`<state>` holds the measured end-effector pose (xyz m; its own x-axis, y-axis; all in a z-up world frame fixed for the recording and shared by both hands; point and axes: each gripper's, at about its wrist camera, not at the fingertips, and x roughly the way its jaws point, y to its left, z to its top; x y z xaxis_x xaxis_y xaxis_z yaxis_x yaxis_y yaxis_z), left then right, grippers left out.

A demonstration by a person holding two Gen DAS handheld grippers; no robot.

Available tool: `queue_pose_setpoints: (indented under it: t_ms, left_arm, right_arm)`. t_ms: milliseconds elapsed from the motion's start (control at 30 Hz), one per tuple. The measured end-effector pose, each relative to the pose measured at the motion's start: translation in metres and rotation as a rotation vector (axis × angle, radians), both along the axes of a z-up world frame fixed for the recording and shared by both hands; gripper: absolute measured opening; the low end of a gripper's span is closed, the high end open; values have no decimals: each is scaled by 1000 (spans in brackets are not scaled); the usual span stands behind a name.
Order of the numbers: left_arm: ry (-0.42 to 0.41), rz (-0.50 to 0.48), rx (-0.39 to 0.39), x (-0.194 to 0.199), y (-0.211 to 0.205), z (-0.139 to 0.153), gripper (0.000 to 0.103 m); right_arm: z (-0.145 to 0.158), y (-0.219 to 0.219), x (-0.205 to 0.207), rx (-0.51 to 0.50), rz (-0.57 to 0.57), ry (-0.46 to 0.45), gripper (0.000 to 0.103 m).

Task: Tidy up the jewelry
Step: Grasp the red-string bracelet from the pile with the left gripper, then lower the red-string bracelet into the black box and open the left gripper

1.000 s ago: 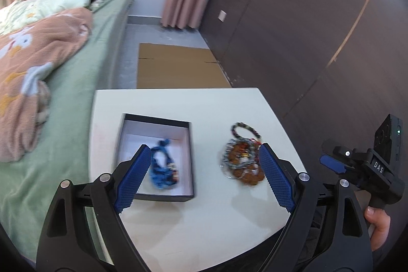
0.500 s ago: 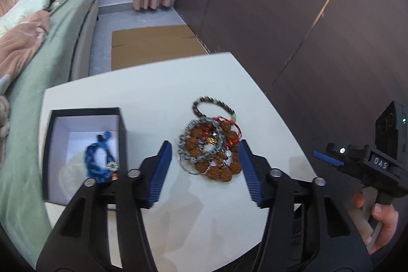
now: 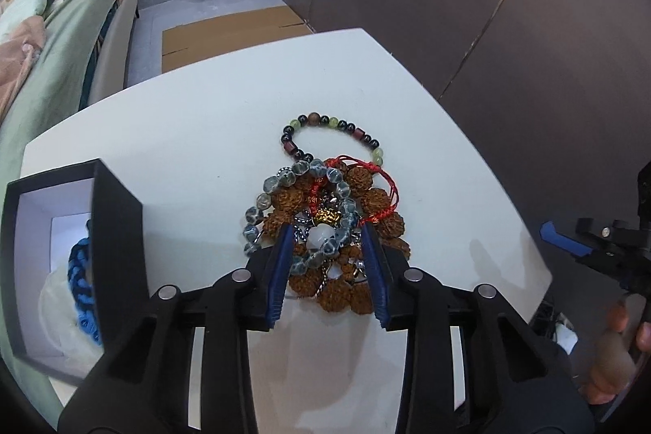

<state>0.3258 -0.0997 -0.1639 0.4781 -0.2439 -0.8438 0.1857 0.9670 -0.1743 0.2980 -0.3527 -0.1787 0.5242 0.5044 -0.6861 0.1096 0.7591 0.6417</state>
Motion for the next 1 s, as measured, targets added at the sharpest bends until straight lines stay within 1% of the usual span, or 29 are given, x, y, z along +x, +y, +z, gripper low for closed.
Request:
queue_pose_setpoints:
  t_ms: [100,133,200,233,267,300,333,467,667,833,900,1000]
  left_arm:
    - [-12,-16,33,0,-4,-1,34]
    - [-14,-18,45,-1,-5,-1,32]
    - [-11,-29,50,-3,-4,0,23]
    - [-8,-34,48,-3,-3,0,22]
    - [-6,-38,47,-3,-3,0,20]
    - [-2,-40,47,-4,-1,1,10]
    - [15,-45,37,-4,0,1,10]
    - [23,-27,-8,-6,12,4,10]
    - [-17,12,-49,-13,33,25,10]
    - [-51,39,-79,-19,51,49,10]
    - [-62,49,-90,-22,59,57,10]
    - [-83,66,-100,-25,71,70,10]
  right_arm:
    - [-3,2,3,0,3,7,64]
    - [-4,4,3,0,4,9,63]
    - [-4,6,6,3,8,13,61]
    - [-4,8,7,3,11,14,61]
    - [-4,11,8,4,15,13,60]
    - [-4,13,9,4,20,13,60]
    - [-3,17,11,4,26,12,60]
    - [-2,29,16,15,47,11,56]
    - [-1,54,31,20,96,13,55]
    - [-7,78,50,27,140,37,55]
    - [-11,85,58,24,153,49,53]
    - [-17,96,70,11,164,71,47]
